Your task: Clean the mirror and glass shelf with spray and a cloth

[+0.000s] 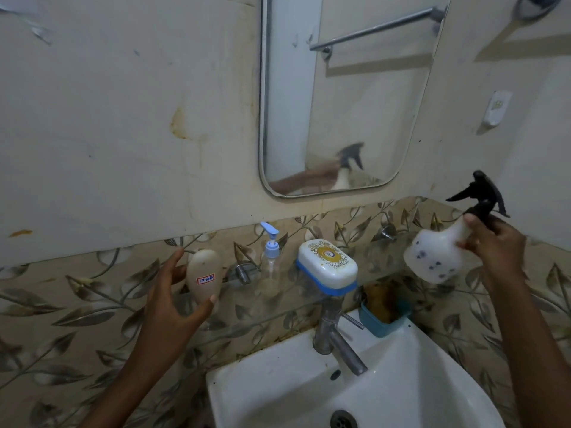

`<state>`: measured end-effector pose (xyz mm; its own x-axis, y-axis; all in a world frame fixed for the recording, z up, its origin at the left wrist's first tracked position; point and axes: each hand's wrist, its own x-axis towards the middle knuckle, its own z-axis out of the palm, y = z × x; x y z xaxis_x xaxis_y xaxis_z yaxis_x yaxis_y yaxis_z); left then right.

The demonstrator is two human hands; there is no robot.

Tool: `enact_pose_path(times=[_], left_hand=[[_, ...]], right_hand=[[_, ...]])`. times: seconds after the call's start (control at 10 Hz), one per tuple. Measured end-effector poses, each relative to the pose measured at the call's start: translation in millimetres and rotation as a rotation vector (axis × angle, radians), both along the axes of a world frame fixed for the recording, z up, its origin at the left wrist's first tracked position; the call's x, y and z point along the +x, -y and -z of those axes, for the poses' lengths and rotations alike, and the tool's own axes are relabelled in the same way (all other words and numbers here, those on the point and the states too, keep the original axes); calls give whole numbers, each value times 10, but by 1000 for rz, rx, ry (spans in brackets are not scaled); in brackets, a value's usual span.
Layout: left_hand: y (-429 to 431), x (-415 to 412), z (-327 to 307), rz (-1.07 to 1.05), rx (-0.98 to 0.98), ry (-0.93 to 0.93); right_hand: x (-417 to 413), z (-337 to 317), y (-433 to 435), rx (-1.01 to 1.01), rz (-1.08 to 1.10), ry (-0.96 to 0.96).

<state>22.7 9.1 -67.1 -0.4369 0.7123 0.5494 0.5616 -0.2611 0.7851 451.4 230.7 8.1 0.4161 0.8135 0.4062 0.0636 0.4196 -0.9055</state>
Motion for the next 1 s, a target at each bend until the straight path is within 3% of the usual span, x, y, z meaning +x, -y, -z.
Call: enact_pose_path(times=[0.2,0.4,0.7,0.9,1.0], left_hand=[[15,27,-21,-11,17,-44],[19,68,-71,-26,17,-48],[-28,120,-73,-82,-10,-12],[104,387,-236,-222,63,53],[174,544,-365,-361,123,-170]], right_hand=[[-131,-283,-618,-3,41,7],[-149,-268,-977,-124,14,163],[-221,-332,-1097,-225,-81,317],[-241,-303,-1110,-244,16,345],[-222,-200,-1068,-285,34,365]])
